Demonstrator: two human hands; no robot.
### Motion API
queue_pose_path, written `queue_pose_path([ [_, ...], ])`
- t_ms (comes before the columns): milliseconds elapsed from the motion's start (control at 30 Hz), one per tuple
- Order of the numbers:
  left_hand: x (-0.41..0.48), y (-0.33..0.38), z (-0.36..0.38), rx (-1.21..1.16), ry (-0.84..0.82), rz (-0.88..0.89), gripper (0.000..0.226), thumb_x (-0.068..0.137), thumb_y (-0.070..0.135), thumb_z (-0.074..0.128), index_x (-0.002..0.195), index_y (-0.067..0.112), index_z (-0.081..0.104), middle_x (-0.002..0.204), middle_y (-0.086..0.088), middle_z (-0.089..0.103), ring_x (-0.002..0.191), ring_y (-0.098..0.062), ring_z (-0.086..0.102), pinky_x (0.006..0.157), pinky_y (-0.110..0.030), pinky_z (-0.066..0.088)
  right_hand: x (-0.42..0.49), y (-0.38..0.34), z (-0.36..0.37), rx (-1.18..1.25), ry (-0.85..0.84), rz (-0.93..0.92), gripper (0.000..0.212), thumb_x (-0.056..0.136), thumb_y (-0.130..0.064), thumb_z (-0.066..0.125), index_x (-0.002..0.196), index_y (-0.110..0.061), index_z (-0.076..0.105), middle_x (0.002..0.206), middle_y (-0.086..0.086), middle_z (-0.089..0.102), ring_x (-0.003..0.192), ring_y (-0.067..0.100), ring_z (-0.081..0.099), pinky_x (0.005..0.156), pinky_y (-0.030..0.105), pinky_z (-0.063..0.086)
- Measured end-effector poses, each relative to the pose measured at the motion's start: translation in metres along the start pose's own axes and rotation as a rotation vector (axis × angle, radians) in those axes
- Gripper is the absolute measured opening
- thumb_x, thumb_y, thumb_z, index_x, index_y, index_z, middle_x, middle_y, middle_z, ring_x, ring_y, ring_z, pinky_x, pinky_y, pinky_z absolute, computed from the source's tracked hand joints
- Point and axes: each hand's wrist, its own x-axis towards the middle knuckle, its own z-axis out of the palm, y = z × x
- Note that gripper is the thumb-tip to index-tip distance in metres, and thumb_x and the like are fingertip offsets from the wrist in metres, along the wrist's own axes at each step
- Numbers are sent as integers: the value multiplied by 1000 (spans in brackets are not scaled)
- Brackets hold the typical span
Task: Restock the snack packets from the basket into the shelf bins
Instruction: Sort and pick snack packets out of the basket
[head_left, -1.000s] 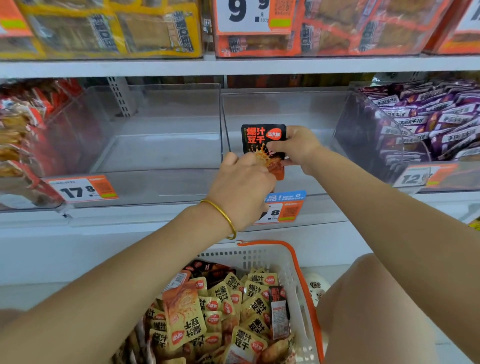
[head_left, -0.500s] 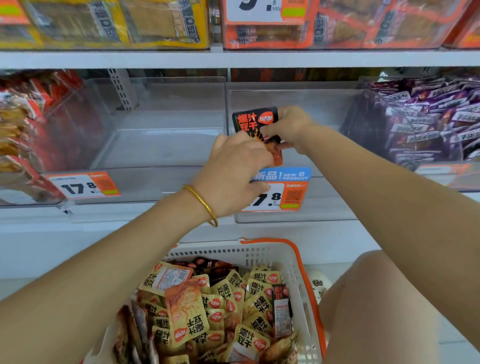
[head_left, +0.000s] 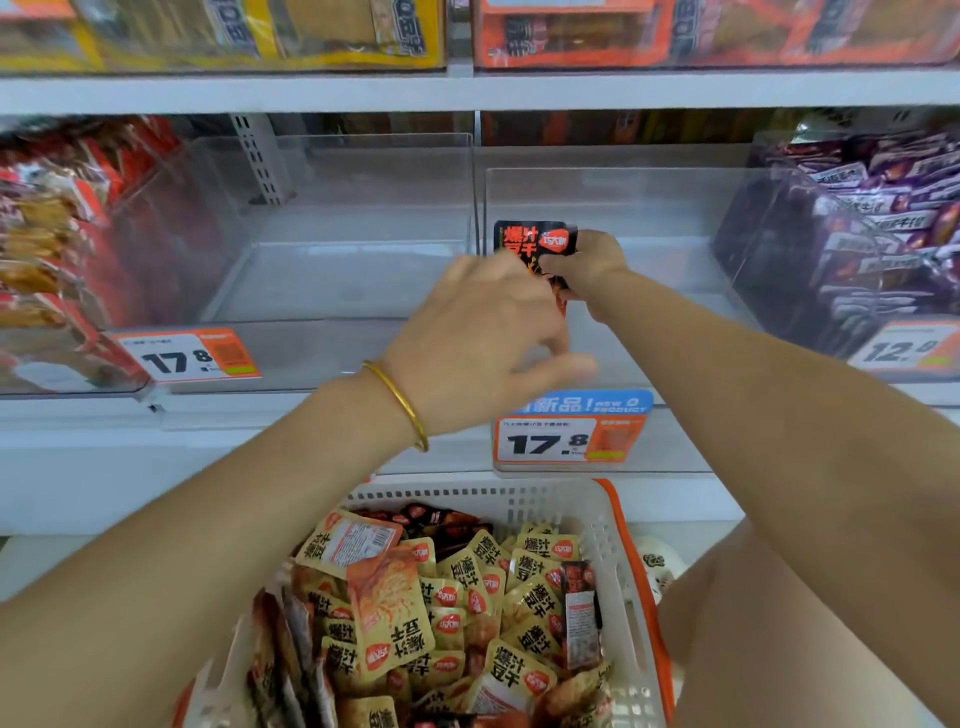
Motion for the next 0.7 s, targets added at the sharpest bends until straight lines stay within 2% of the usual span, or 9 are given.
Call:
queue_pose_path([
  [67, 6, -9, 0, 154, 154, -157, 31, 85, 40, 51, 85, 13, 65, 90, -7, 59, 88, -30, 50, 73, -40, 37, 8, 0, 3, -53, 9, -22, 28, 81, -12, 71, 108, -8, 63, 105, 12, 67, 97, 28, 64, 90, 43, 53],
  [100, 9, -10, 1, 172, 174, -278, 25, 84, 33, 55, 92, 10, 61, 91, -10, 55, 86, -31, 49, 69, -41, 40, 10, -1, 4, -106, 20, -34, 32, 79, -13, 72, 110, -8, 62, 107, 12, 67, 99, 28, 64, 90, 40, 52],
  [167, 13, -8, 2, 93, 90, -498, 25, 88, 27, 53, 106, 11, 49, 87, -6, 48, 78, -27, 45, 64, -39, 40, 16, -1, 7, -204, 66, -51, 37, 80, -14, 70, 114, -7, 58, 106, 8, 65, 100, 25, 62, 84, 31, 51],
  [233, 19, -6, 6, 106, 23, -610, 25, 92, 25, 46, 114, 14, 40, 79, -2, 48, 70, -28, 43, 60, -34, 35, 23, -1, 9, -235, 109, -67, 34, 81, -14, 69, 111, -6, 55, 98, 7, 60, 101, 24, 60, 73, 28, 44],
  [333, 23, -6, 12, 119, 56, -672, 26, 94, 21, 43, 118, 12, 37, 80, -5, 54, 70, -32, 47, 61, -34, 32, 30, -2, 13, -244, 143, -64, 30, 83, -14, 68, 102, -8, 45, 105, 11, 61, 106, 26, 58, 70, 26, 38],
  [433, 23, -6, 17, 70, 111, -709, 25, 95, 17, 40, 119, 10, 37, 87, -9, 62, 70, -32, 48, 62, -35, 33, 34, -5, 15, -285, 149, -63, 33, 85, -17, 67, 107, -9, 44, 116, 13, 60, 108, 28, 57, 72, 29, 39],
  [567, 28, -5, 18, 30, 116, -734, 24, 95, 15, 40, 118, 9, 36, 90, -11, 63, 68, -30, 42, 63, -34, 32, 40, -2, 16, -399, 72, -54, 36, 89, -18, 62, 116, -9, 39, 109, 12, 57, 99, 29, 55, 73, 32, 40],
  [700, 31, -8, 14, 9, 57, -713, 24, 95, 16, 39, 118, 9, 35, 87, -9, 59, 70, -32, 44, 63, -35, 32, 47, -6, 18, -378, 95, -95, 43, 88, -13, 64, 123, -8, 40, 118, 14, 59, 109, 31, 56, 80, 33, 43],
])
